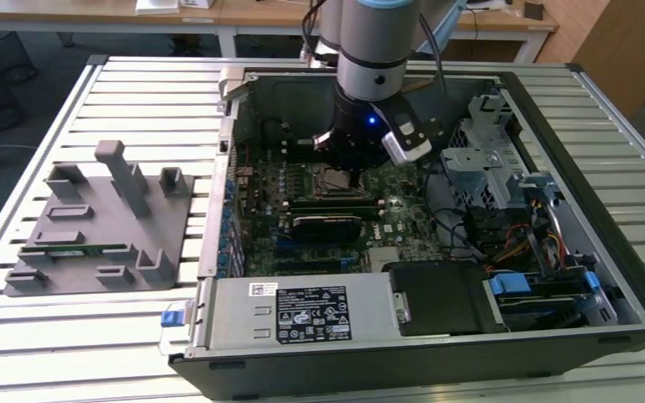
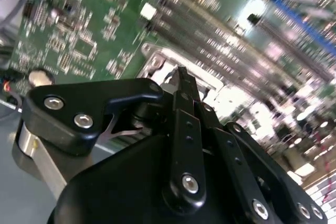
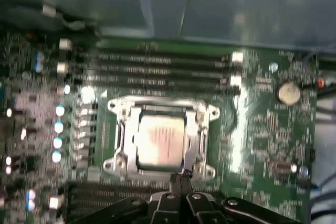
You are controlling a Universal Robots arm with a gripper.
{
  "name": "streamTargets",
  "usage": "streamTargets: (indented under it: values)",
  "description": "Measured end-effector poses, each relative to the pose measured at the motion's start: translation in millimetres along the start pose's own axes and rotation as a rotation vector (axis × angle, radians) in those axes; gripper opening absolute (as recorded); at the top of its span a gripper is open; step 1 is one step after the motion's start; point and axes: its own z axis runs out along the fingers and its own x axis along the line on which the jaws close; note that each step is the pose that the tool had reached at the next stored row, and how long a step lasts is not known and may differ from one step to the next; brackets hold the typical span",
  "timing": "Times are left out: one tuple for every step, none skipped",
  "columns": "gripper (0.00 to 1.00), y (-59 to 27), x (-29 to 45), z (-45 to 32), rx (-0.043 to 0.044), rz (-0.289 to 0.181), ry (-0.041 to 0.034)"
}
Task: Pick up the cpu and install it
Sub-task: 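Install the second cpu locking lever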
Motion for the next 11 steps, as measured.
streamTargets:
  values:
    - [0.11, -3.2, 0.2, -0.1, -0.0001, 0.0, 0.0]
    - [0.11, -5.6, 0.3, -0.1, -0.0003, 0.0, 0.0004]
    - [0.11, -7.4, 0.4, -0.2, -0.0002, 0.0, 0.0014]
    - [0.11, -8.3, 0.5, -0.2, -0.0002, 0.0, 0.0021]
    - [0.11, -8.5, 0.9, -0.2, -0.0005, 0.0, 0.0025]
    - [0.11, -8.4, 2.0, -0.2, -0.0005, 0.0, 0.0028]
    - [0.11, -8.3, 4.1, -0.2, -0.0005, 0.0, 0.0029]
    - [0.11, -8.2, 7.6, -0.3, -0.0006, 0.0, 0.003]
    - [0.11, -8.1, 12.1, -0.3, -0.0007, 0.0, 0.0029]
    - [0.11, -8.0, 16.8, -0.3, -0.0007, 0.0, 0.003]
    - [0.11, -8.0, 21.3, -0.1, -0.0009, 0.0, 0.003]
